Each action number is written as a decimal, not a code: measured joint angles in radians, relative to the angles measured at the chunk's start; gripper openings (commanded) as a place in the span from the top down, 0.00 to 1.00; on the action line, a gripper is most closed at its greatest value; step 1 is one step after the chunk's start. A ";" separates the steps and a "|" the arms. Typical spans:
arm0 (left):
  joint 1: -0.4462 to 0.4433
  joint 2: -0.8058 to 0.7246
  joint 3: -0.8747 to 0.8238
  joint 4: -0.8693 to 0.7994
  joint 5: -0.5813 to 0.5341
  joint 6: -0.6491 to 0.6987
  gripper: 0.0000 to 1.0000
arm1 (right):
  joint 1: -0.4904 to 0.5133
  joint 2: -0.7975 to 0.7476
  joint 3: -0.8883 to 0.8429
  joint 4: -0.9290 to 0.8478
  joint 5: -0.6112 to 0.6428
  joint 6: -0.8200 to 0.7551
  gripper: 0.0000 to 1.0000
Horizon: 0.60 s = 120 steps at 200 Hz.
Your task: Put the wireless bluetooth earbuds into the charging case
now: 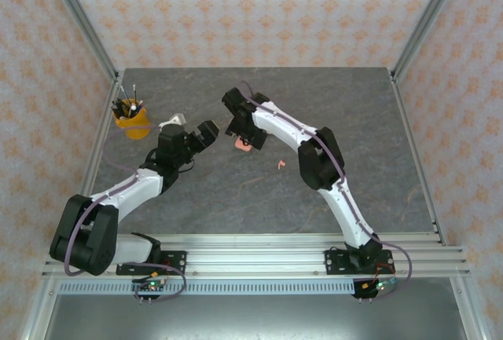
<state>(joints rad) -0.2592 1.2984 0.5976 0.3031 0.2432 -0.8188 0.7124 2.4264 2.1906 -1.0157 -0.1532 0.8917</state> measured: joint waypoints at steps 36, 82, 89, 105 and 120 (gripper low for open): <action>0.002 -0.033 0.010 -0.055 -0.001 0.000 0.00 | 0.007 0.053 0.049 -0.048 0.002 -0.026 0.20; 0.011 -0.037 0.010 -0.076 -0.001 0.000 0.00 | 0.007 0.110 0.133 -0.089 0.014 -0.055 0.23; 0.011 -0.037 0.010 -0.076 -0.001 0.000 0.00 | 0.007 0.121 0.151 -0.097 0.018 -0.060 0.24; 0.011 -0.037 0.010 -0.076 0.000 -0.003 0.00 | 0.007 0.142 0.188 -0.124 0.024 -0.076 0.28; 0.011 -0.037 0.010 -0.076 0.002 -0.004 0.00 | 0.007 0.149 0.201 -0.143 0.026 -0.089 0.34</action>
<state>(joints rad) -0.2481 1.2610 0.6079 0.2268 0.2455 -0.8227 0.7193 2.5752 2.3913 -1.1584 -0.1268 0.8028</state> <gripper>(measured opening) 0.998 0.696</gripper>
